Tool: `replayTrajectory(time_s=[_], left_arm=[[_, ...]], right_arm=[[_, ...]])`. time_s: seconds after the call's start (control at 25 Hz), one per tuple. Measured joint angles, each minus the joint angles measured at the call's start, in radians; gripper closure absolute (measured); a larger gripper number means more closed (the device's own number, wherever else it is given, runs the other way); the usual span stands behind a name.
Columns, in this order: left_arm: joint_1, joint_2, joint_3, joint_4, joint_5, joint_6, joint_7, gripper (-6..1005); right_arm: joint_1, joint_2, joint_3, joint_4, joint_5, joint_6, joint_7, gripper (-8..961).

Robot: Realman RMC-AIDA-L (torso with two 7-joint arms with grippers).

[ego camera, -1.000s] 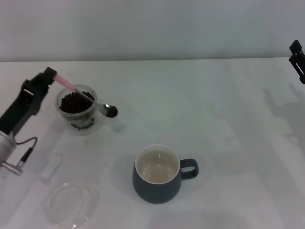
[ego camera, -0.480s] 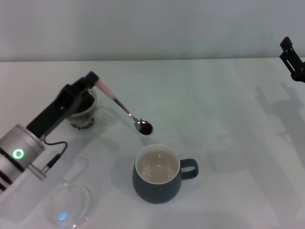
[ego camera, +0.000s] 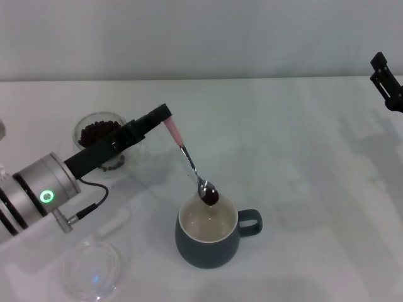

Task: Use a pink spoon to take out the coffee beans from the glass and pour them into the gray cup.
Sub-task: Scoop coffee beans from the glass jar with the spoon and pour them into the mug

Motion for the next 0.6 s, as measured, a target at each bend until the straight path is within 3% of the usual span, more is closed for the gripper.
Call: replayTrajectory(time_s=[0.36, 0.6], left_arm=[[-0.035, 0.003, 0.004, 0.08, 0.086, -0.089, 0.192, 863], [-0.053, 0.0, 0.096, 0.121, 0.095, -0.185, 0.31, 863]], right_arm=[[0.004, 0.0, 0.008, 0.001, 0.002, 0.006, 0.001, 137], [0.009, 0.002, 0.009, 0.001, 0.007, 0.007, 0.001, 137]])
